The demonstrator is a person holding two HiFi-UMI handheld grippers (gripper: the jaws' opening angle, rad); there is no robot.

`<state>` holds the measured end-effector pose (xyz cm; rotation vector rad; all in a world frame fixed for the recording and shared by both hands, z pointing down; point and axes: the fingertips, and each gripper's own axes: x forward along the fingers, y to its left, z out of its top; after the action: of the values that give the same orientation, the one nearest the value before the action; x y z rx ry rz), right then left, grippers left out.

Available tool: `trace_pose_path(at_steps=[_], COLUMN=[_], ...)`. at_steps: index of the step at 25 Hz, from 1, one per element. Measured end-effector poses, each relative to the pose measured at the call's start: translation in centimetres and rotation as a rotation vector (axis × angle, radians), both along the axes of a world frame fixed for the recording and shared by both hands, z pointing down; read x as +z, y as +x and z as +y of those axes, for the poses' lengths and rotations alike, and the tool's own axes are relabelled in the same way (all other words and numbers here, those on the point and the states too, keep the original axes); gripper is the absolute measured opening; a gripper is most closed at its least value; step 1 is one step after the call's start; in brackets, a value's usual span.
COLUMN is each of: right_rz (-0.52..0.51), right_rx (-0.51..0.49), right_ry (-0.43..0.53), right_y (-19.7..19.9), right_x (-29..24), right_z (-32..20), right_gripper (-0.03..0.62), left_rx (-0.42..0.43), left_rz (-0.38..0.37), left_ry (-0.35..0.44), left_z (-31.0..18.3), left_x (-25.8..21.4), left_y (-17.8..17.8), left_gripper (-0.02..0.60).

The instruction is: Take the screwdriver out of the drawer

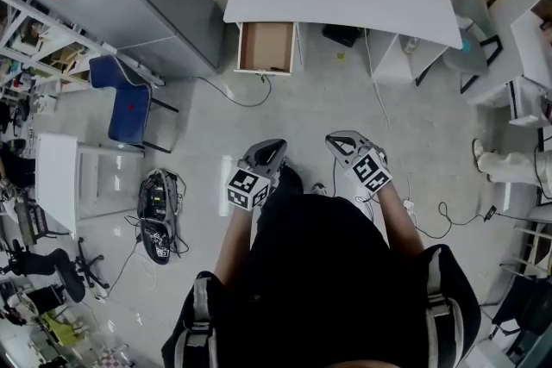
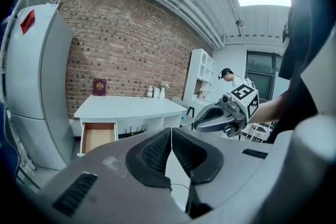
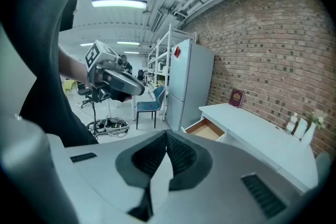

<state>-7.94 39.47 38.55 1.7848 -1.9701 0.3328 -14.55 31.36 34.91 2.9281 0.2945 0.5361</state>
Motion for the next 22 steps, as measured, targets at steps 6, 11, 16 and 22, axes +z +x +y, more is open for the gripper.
trace_pose_path(at_steps=[6, 11, 16, 22], right_rz=[-0.018, -0.008, -0.005, 0.006], right_rx=[0.007, 0.002, 0.018, 0.059], right_ry=[-0.011, -0.021, -0.035, -0.043], right_y=[0.1, 0.5, 1.9, 4.5], right_x=[-0.1, -0.6, -0.4, -1.2], right_z=[-2.3, -5.0, -7.7, -11.0], right_gripper=[0.057, 0.057, 0.057, 0.057], left_rx=[-0.016, -0.016, -0.001, 0.041], left_rz=[-0.002, -0.003, 0.0, 0.009], left_ry=[-0.018, -0.034, -0.047, -0.046], left_z=[-2.5, -5.0, -8.2, -11.9], left_x=[0.2, 0.5, 0.6, 0.4], left_y=[-0.1, 0.4, 2.1, 5.5], left_gripper=[0.017, 0.017, 0.017, 0.017])
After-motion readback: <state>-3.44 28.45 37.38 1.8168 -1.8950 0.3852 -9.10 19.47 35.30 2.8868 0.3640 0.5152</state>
